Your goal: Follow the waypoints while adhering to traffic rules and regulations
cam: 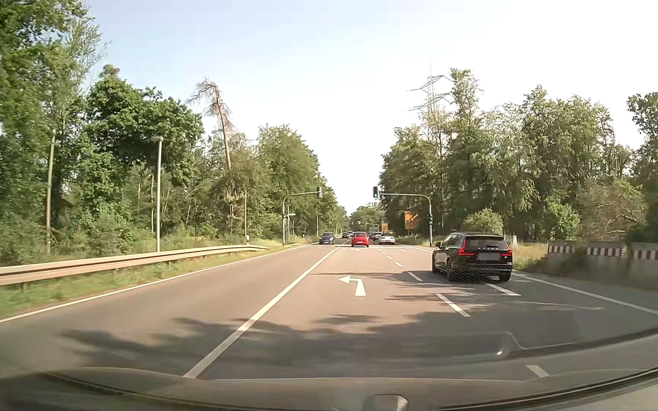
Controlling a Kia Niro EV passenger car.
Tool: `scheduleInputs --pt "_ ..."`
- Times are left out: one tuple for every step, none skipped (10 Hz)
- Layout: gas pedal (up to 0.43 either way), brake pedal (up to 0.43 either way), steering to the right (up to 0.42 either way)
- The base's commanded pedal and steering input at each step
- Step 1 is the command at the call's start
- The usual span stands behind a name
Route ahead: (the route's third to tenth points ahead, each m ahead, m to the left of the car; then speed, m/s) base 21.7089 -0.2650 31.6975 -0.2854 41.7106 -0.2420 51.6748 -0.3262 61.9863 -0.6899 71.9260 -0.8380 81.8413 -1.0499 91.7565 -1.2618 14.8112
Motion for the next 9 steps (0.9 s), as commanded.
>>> scheduleInputs --pt "0.098 0.024 0.002" --pt "0.098 0.024 0.001" --pt "0.098 0.024 0.001" --pt "0.087 0.024 0.001" --pt "0.079 0.024 0.0" --pt "0.067 0.024 0.0" --pt "0.059 0.024 0.0" --pt "0.047 0.03 0.0" --pt "0.039 0.024 0.0"
